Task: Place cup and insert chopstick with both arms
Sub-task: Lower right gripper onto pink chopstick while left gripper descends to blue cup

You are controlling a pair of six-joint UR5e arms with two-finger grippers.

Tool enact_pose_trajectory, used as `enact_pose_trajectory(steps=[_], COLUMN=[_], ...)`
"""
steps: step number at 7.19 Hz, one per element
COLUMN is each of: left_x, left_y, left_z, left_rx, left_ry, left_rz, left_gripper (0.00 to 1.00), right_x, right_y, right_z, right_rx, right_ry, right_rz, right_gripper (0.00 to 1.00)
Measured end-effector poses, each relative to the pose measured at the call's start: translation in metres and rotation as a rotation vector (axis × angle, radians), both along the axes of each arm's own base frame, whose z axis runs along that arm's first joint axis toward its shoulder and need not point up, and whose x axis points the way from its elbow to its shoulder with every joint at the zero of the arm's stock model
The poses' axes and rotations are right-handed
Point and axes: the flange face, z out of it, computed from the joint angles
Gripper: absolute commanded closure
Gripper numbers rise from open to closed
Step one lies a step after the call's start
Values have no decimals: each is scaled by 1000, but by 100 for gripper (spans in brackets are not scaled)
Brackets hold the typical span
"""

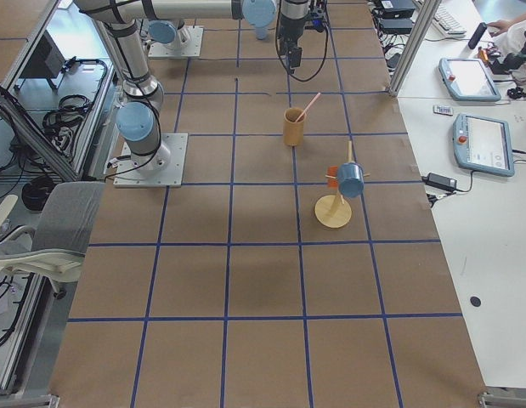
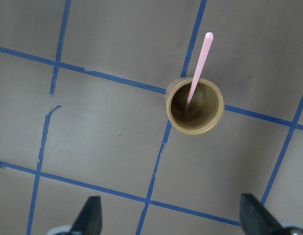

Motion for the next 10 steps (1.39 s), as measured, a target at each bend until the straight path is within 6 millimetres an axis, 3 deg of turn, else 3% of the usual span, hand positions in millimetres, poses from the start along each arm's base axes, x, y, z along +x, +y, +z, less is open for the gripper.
enact_pose_trajectory(steps=[4,6,8,10], left_x=[0,0,3,17], left_y=[0,0,0,-1], left_z=[1,0,-4,-38], left_rx=[-1,-1,9,77], left_ry=[-2,-2,-4,-12], left_rz=[0,0,-1,5], left_gripper=[0,0,0,0], right_x=[0,1,1,0], right_y=[-5,-21,-79,-139], right_z=[3,-7,-28,-76], right_rx=[-18,-19,-32,22], right_ry=[-3,-4,-3,14], right_rz=[-5,-19,-59,-64], right_gripper=[0,0,0,0])
